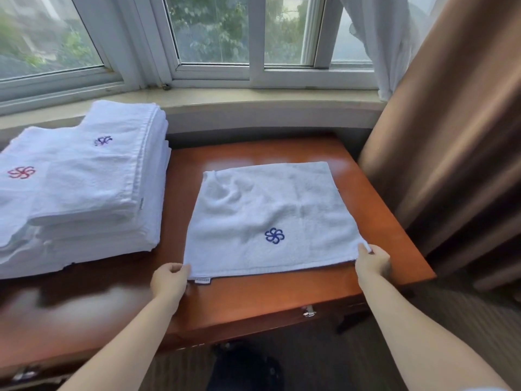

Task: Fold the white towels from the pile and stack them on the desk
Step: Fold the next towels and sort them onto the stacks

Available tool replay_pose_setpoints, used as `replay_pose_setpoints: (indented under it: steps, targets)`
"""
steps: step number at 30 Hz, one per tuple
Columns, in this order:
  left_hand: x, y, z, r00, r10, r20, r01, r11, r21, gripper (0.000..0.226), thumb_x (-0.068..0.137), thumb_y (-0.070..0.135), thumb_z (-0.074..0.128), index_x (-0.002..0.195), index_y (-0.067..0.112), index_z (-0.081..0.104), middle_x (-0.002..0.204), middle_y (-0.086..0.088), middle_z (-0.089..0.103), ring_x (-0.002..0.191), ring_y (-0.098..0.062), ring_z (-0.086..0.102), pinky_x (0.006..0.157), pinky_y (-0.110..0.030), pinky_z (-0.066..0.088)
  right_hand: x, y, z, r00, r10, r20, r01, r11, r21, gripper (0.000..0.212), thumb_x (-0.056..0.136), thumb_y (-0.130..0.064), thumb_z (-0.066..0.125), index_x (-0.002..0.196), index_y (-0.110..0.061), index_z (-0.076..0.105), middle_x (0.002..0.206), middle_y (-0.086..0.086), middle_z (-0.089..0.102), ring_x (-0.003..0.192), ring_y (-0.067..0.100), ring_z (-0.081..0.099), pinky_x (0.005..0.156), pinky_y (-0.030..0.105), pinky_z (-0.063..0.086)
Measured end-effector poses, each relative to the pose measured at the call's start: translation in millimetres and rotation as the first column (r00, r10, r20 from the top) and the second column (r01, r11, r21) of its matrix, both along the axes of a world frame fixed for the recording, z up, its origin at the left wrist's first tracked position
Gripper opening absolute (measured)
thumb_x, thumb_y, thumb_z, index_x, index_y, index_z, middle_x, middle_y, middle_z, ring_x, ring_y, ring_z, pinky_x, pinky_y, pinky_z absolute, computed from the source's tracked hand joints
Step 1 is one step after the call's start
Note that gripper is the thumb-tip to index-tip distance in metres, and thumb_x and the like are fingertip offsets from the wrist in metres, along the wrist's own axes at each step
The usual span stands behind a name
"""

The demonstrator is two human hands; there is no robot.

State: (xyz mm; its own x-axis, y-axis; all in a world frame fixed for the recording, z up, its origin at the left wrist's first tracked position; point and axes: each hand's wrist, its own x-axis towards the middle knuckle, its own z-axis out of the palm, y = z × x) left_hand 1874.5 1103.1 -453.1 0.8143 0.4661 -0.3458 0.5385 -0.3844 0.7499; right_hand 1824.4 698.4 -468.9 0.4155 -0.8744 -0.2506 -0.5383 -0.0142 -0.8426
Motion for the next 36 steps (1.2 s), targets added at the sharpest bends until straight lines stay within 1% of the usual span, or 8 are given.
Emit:
replay_pose_setpoints:
  steps: [5, 12, 16, 21, 26, 29, 31, 36]
  targets:
    - [-1.4, 3.2, 2.4, 0.999, 0.035, 0.017, -0.034, 0.994, -0.101, 0.012, 0.088, 0.018, 0.067, 0.092, 0.007, 0.065, 0.079, -0.006, 0.064, 0.068, -0.021, 0.056, 0.061, -0.028, 0.043, 9.6, 3.6, 13.6, 0.996, -0.068, 0.058, 0.074, 0.992, -0.107, 0.026, 0.093, -0.031, 0.057, 0.107, -0.013, 0.069, 0.114, -0.001, 0.06, 0.092, 0.023, 0.058, 0.078, 0.037, 0.05]
    - [-0.3, 2.6, 7.7, 0.988, -0.114, -0.107, 0.111, 0.993, -0.034, 0.022, 0.081, 0.021, 0.075, 0.096, 0.006, 0.069, 0.091, -0.009, 0.069, 0.089, -0.027, 0.064, 0.078, -0.036, 0.05, 1.3, 10.9, 13.5, 0.946, 0.067, -0.317, -0.11, 0.987, -0.119, 0.028, 0.093, -0.024, 0.05, 0.116, -0.014, 0.063, 0.126, 0.006, 0.046, 0.104, 0.033, 0.052, 0.085, 0.038, 0.048]
    - [11.0, 4.4, 19.5, 0.969, -0.149, -0.199, 0.103, 0.969, -0.225, 0.025, 0.08, 0.021, 0.077, 0.096, 0.004, 0.067, 0.08, -0.007, 0.061, 0.069, -0.017, 0.052, 0.057, -0.028, 0.041, 10.0, 3.5, 22.3, 0.949, 0.184, -0.257, -0.175, 0.983, 0.059, 0.02, 0.088, -0.023, 0.05, 0.102, -0.021, 0.064, 0.109, 0.008, 0.052, 0.075, 0.024, 0.053, 0.068, 0.03, 0.043]
    - [16.3, 2.5, 20.3, 0.977, -0.175, -0.121, 0.137, 0.953, -0.269, 0.019, 0.085, 0.023, 0.072, 0.097, 0.008, 0.068, 0.092, -0.006, 0.065, 0.077, -0.017, 0.058, 0.061, -0.028, 0.047, 9.9, 0.2, 24.1, 0.957, 0.282, -0.07, -0.251, 0.923, 0.29, 0.014, 0.09, -0.034, 0.057, 0.102, -0.026, 0.059, 0.074, -0.008, 0.044, 0.059, 0.009, 0.034, 0.054, 0.023, 0.031]
    - [7.8, -3.6, 22.1, 0.998, -0.054, -0.023, 0.049, 0.98, -0.195, 0.023, 0.086, 0.017, 0.071, 0.099, -0.003, 0.069, 0.09, -0.011, 0.069, 0.084, -0.028, 0.067, 0.092, -0.041, 0.052, -1.0, 1.8, 18.7, 0.987, 0.141, 0.081, -0.153, 0.975, 0.162, 0.029, 0.089, -0.02, 0.058, 0.064, -0.012, 0.047, 0.064, 0.002, 0.04, 0.06, 0.018, 0.036, 0.055, 0.025, 0.03]
    - [3.6, -3.4, 33.7, 0.984, 0.128, 0.125, -0.087, 0.952, -0.292, 0.013, 0.088, 0.014, 0.069, 0.089, 0.001, 0.071, 0.063, 0.0, 0.066, 0.071, -0.023, 0.066, 0.083, -0.032, 0.054, -14.5, -0.2, 24.0, 0.993, -0.05, 0.106, 0.053, 0.998, -0.027, 0.028, 0.086, -0.02, 0.062, 0.063, -0.006, 0.054, 0.061, 0.005, 0.049, 0.064, 0.025, 0.046, 0.061, 0.028, 0.037]
    - [-5.6, -3.2, 39.5, 0.967, 0.23, 0.113, -0.164, 0.895, -0.414, 0.013, 0.088, 0.008, 0.068, 0.095, -0.003, 0.068, 0.078, -0.008, 0.066, 0.064, -0.017, 0.066, 0.066, -0.022, 0.057, -27.2, 1.7, 24.7, 0.988, -0.117, 0.098, 0.112, 0.992, 0.054, 0.018, 0.086, -0.02, 0.066, 0.073, -0.008, 0.063, 0.072, 0.004, 0.061, 0.071, 0.025, 0.056, 0.067, 0.032, 0.047]
    - [-28.1, 7.5, 16.5, 0.962, 0.234, -0.142, -0.274, 0.819, -0.504, 0.035, 0.088, -0.002, 0.064, 0.119, -0.014, 0.053, 0.118, -0.023, 0.057, 0.099, -0.035, 0.063, 0.087, -0.034, 0.049, -38.3, 5.3, 13.6, 0.995, -0.052, 0.079, 0.039, 0.986, 0.163, 0.01, 0.088, -0.018, 0.063, 0.082, -0.01, 0.062, 0.08, 0.006, 0.063, 0.074, 0.023, 0.058, 0.069, 0.031, 0.046]
